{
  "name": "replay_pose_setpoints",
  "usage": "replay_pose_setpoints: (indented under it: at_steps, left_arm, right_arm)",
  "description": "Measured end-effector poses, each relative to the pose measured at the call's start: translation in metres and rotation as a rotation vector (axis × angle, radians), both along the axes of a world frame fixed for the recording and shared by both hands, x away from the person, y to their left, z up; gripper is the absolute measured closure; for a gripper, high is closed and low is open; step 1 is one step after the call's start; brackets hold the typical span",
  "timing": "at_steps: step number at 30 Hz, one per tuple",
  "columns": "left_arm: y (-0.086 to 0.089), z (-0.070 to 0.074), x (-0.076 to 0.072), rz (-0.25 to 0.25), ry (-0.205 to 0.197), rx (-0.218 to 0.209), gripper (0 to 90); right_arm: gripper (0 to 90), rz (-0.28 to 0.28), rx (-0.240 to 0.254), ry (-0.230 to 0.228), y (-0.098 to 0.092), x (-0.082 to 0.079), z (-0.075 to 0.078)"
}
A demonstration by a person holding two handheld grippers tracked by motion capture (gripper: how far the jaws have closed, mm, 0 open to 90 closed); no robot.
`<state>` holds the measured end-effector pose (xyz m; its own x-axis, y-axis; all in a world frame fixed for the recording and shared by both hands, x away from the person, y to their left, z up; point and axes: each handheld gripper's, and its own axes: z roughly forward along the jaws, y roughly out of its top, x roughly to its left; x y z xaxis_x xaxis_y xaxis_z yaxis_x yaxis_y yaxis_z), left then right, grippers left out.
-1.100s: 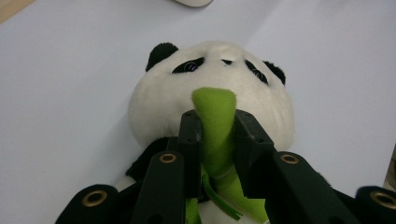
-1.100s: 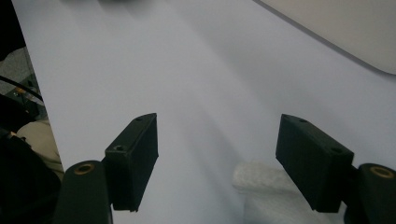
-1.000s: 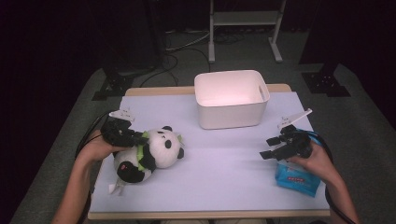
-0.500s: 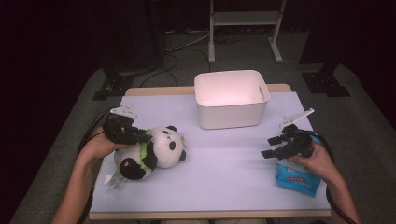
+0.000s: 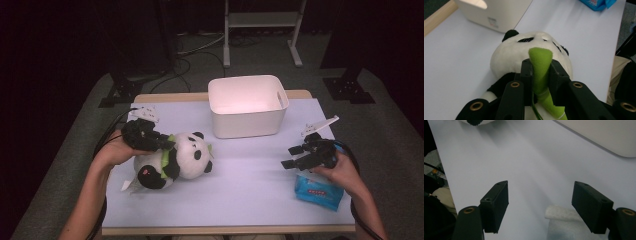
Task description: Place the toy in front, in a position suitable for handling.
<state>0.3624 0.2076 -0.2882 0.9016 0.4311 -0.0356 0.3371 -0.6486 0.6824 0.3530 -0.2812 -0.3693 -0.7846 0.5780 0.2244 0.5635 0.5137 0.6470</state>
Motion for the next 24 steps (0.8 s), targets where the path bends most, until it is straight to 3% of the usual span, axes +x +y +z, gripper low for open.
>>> replay_pose_setpoints:
  at_steps: [11, 24]
  left_arm:
    - [-0.053, 0.010, 0.001, -0.102, -0.011, -0.016, 75.3]
    - [-0.115, 0.003, 0.004, -0.211, 0.015, -0.030, 75.3]
  right_arm:
    - [28.4, -0.013, 0.012, -0.005, -0.007, -0.002, 0.003]
    - [28.3, -0.033, 0.028, -0.017, -0.020, -0.004, 0.009]
